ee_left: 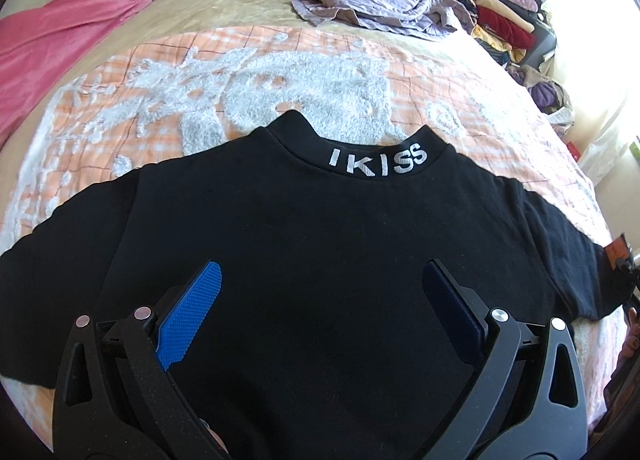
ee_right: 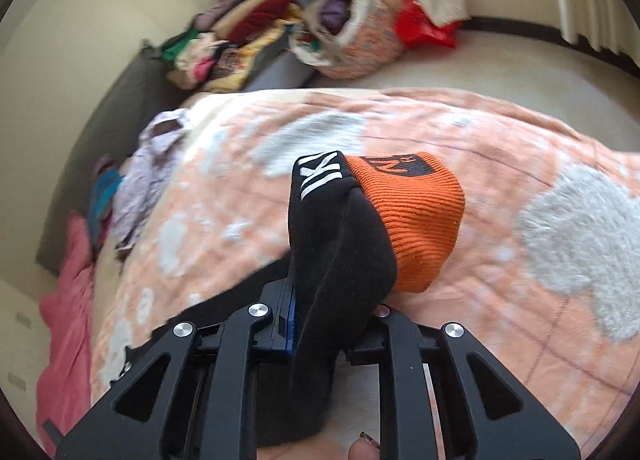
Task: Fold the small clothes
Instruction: 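Fold the sleeve across the shirt body and open the right tool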
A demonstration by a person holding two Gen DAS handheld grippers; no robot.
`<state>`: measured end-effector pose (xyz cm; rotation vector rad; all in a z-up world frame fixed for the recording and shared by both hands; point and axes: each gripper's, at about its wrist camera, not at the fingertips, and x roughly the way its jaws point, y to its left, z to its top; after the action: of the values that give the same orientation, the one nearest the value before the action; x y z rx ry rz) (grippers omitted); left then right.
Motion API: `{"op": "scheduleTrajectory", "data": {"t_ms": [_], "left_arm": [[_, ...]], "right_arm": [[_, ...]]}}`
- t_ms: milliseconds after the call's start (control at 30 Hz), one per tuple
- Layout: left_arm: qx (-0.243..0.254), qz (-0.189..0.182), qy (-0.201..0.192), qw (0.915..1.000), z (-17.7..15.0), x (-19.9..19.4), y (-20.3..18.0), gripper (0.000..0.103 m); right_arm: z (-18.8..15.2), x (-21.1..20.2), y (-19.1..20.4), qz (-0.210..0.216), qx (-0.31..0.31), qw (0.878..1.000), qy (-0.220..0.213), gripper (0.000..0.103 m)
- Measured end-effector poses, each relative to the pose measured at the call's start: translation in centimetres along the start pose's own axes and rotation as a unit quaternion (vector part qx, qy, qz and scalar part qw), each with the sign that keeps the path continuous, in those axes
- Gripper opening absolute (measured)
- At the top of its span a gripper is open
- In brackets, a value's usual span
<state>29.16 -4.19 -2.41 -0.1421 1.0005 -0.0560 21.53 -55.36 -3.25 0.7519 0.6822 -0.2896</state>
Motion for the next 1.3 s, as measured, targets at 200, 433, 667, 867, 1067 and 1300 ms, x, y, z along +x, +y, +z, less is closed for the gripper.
{"op": "scheduleTrajectory", "data": {"t_ms": [200, 433, 667, 867, 1067, 1300], "left_arm": [[-0.015, -0.038, -0.015, 0.9991, 0.4, -2.1, 0.7, 0.095], [-0.06, -0.098, -0.019, 0.9932, 0.7, -3.5, 2.9, 0.094], [-0.102, -0.134, -0.013, 0.9856, 0.7, -3.8, 5.8, 0.094], [-0.121, -0.145, -0.011, 0.9821, 0.4, -3.8, 7.9, 0.094], [-0.152, -0.181, 0.01, 0.9717, 0.1, -3.0, 9.5, 0.093], [-0.175, -0.214, 0.028, 0.9608, -0.4, -2.1, 10.2, 0.082]], "right_arm": [[-2.1, -2.3, 8.0, 0.09, -0.085, 0.992, -0.007, 0.015], [-6.5, -3.4, 17.4, 0.12, -0.204, 0.972, -0.001, 0.015], [-13.3, -1.2, 24.1, 0.119, -0.304, 0.944, 0.045, 0.015], [-19.3, 1.2, 27.3, 0.118, -0.363, 0.92, 0.086, 0.017], [-23.0, 2.2, 29.3, 0.129, -0.395, 0.902, 0.118, 0.033], [-25.0, 0.7, 29.1, 0.17, -0.407, 0.886, 0.144, 0.067]]}}
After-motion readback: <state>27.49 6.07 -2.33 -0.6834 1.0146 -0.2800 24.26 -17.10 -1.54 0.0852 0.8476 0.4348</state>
